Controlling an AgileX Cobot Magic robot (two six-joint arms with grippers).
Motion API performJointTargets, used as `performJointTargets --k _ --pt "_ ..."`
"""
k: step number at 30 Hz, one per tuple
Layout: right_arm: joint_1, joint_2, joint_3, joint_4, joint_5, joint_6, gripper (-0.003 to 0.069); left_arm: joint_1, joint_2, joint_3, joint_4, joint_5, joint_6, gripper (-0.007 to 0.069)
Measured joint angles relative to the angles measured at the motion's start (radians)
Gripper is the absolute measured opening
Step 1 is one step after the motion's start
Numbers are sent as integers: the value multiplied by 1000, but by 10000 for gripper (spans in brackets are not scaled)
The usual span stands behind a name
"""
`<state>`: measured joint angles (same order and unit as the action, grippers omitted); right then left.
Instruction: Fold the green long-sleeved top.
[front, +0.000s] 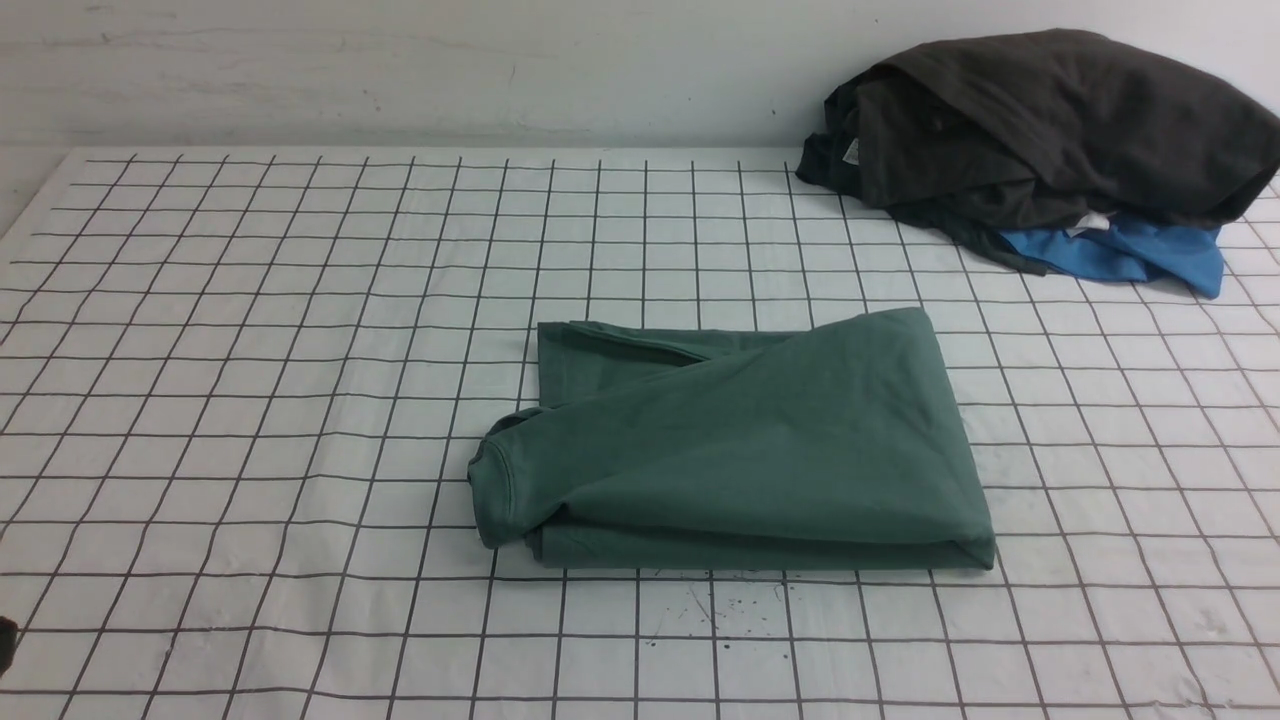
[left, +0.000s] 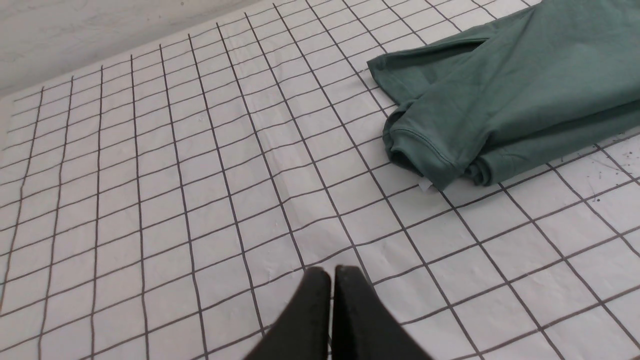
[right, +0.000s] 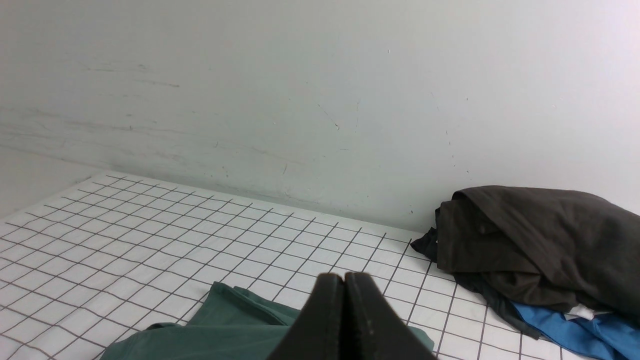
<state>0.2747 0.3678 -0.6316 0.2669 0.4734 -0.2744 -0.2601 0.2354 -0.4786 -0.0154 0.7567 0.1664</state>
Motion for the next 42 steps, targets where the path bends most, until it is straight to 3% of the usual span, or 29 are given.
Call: performJointTargets --k 25,30,36,42 --pt "0 0 0 0 -10 5 -15 0 0 0 0 0 0 -7" --pt "-5 -9 87 0 -84 6 -15 0 0 0 0 0 0 -7" --pt "-125 -136 381 -43 -231 59 -15 0 0 0 0 0 0 -7" --pt "-281 -334 623 -211 -179 306 -15 0 0 0 0 0 0 -7"
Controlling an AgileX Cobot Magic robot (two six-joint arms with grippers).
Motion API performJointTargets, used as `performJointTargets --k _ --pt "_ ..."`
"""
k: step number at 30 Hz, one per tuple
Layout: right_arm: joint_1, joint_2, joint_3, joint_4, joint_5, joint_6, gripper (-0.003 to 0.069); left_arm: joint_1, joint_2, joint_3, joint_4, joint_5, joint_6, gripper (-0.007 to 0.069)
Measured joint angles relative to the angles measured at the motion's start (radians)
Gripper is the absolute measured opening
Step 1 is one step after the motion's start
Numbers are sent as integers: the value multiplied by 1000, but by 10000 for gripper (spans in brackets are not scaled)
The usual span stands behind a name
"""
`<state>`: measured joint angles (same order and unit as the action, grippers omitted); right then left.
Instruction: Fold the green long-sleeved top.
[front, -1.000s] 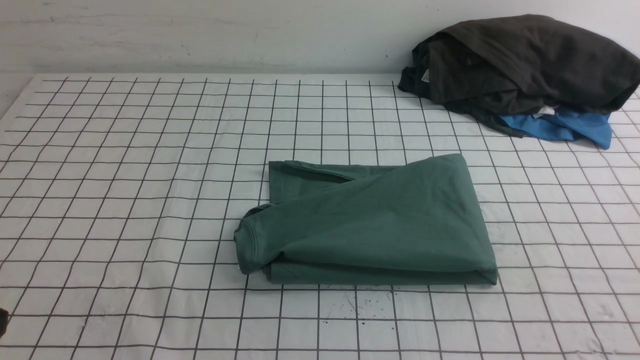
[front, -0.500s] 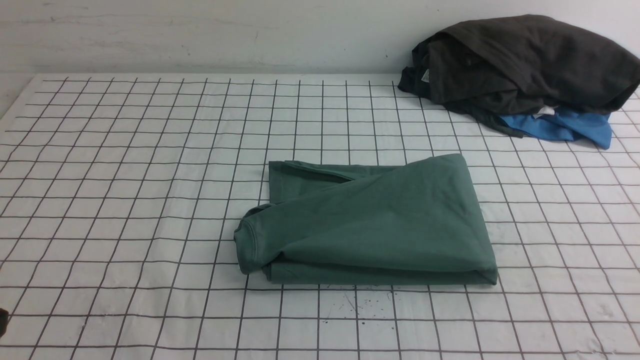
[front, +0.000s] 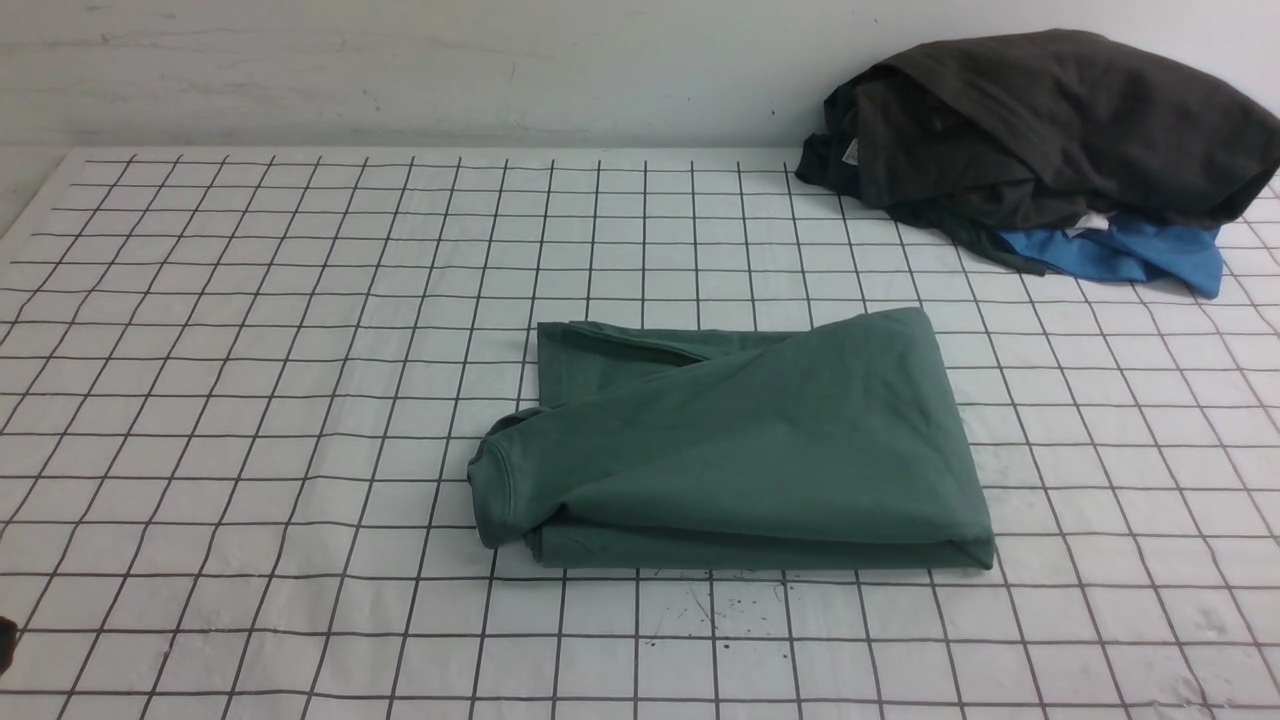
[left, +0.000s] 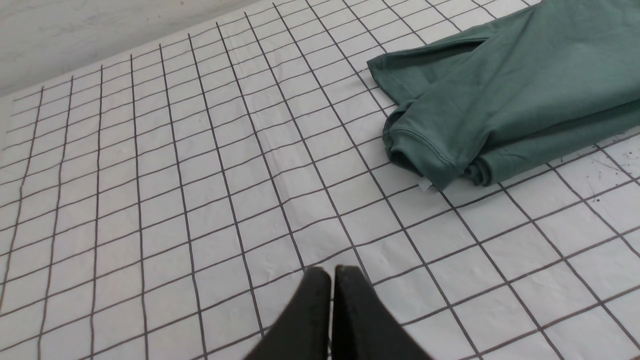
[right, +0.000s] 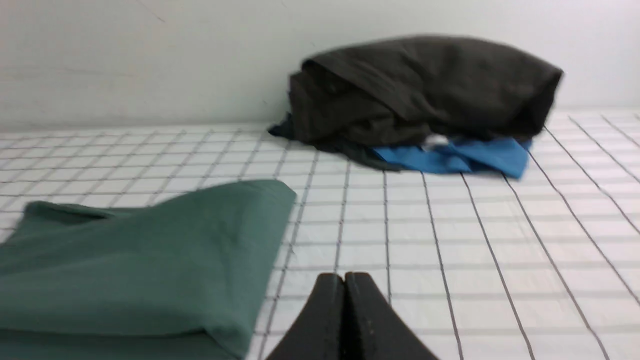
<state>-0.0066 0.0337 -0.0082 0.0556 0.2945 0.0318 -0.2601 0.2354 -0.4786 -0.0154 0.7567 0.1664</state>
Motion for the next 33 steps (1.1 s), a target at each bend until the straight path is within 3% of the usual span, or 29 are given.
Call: performJointTargets --k 5,33 --pt "-19 -42 34 -79 55 87 -15 0 0 0 0 1 0 -7" --pt "-20 -43 33 -78 67 89 -15 0 0 0 0 1 0 -7"
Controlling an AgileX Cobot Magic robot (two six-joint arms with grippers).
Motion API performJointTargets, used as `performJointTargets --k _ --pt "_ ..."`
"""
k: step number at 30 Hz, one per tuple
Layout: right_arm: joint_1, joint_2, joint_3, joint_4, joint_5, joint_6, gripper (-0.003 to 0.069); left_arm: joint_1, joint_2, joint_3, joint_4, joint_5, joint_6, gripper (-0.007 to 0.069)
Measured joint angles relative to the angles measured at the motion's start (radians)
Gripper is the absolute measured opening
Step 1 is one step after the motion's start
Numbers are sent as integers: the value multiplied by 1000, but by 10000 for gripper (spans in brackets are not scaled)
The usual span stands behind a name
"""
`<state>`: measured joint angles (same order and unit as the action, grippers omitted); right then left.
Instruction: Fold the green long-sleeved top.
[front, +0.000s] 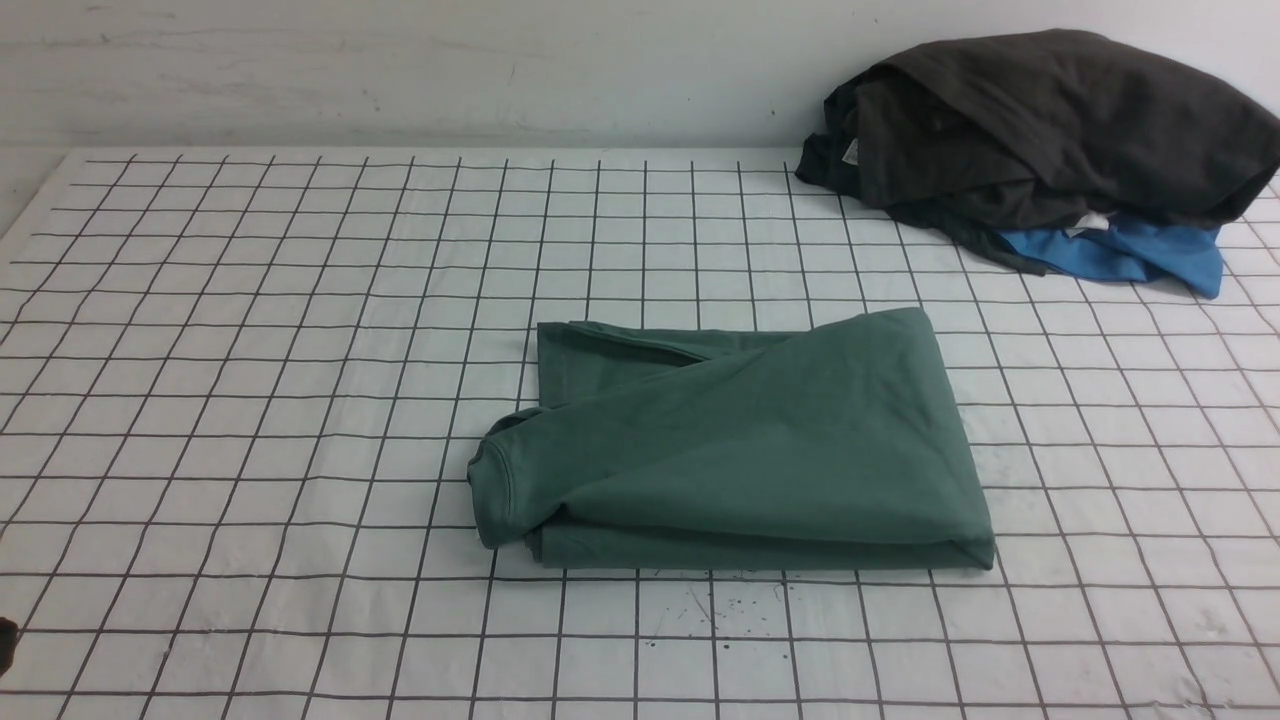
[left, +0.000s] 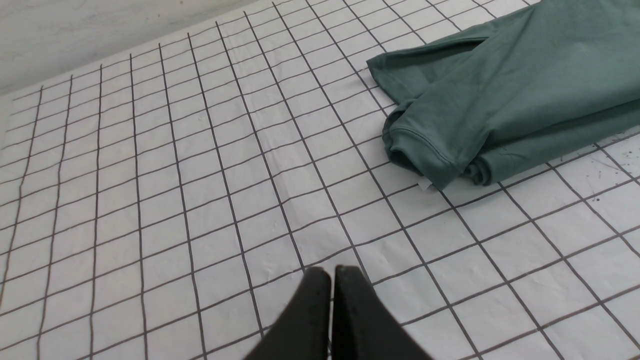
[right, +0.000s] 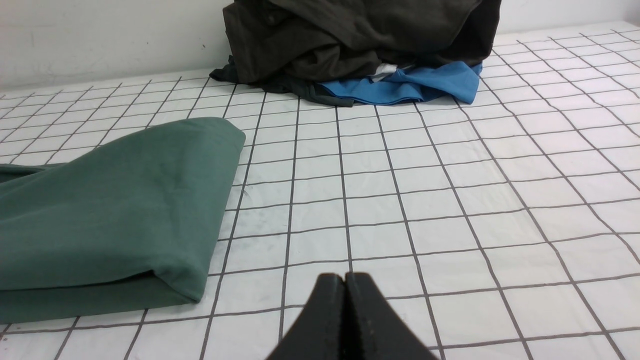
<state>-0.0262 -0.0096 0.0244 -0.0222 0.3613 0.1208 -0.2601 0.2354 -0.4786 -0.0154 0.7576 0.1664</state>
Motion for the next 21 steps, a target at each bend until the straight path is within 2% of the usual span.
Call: performJointTargets --k 10,14,21 --pt "0 0 0 0 0 0 -15 0 0 2 7 -1 0 -7" --pt "0 0 0 0 0 0 -15 12 -13 33 -15 -57 0 -7" --pt "0 0 0 0 0 1 -15 191 -159 272 -79 -426 0 -7"
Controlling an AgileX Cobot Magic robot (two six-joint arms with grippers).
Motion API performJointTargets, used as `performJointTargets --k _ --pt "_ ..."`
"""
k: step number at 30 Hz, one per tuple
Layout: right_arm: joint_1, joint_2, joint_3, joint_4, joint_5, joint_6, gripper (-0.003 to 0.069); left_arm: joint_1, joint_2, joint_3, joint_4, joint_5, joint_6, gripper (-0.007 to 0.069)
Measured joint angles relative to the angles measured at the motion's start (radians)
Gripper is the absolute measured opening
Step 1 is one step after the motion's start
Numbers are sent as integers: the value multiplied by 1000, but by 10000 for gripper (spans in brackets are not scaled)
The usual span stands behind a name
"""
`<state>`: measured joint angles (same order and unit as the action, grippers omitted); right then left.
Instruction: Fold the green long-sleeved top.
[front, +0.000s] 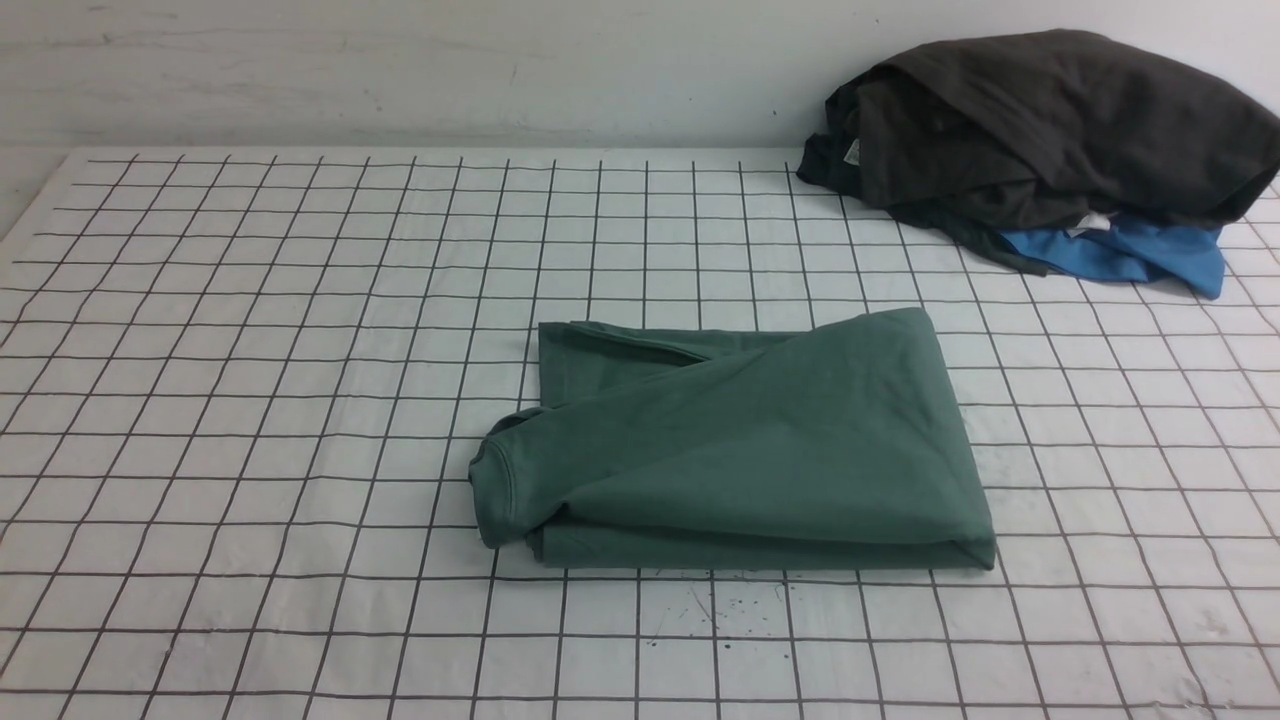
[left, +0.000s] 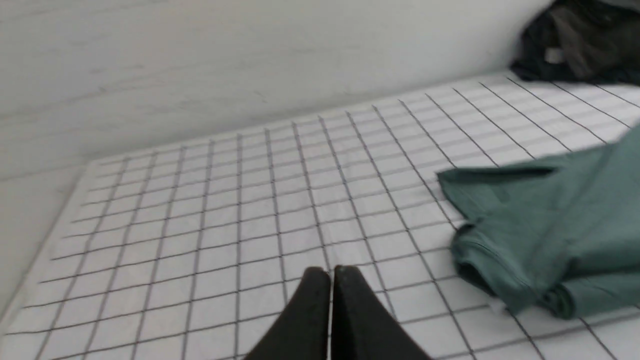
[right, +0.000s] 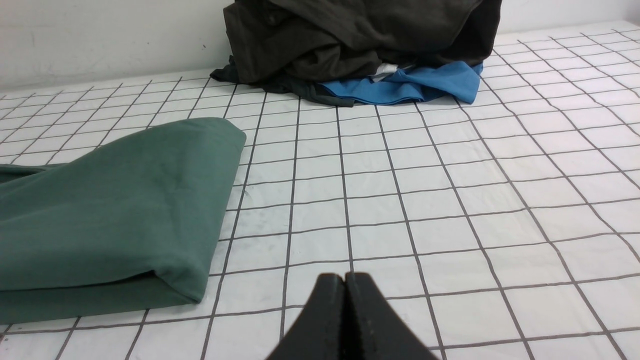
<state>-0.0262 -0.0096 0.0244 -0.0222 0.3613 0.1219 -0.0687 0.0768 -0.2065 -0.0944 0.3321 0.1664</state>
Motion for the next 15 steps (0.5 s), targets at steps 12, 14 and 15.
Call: performJointTargets --k 12,14,15 --pt "0 0 0 0 1 5 -15 81 -87 233 8 7 -39 -7" --pt "0 0 0 0 1 7 -15 75 -87 233 15 28 -40 -7" --pt "0 0 0 0 1 9 -15 73 -87 233 15 29 -40 -7"
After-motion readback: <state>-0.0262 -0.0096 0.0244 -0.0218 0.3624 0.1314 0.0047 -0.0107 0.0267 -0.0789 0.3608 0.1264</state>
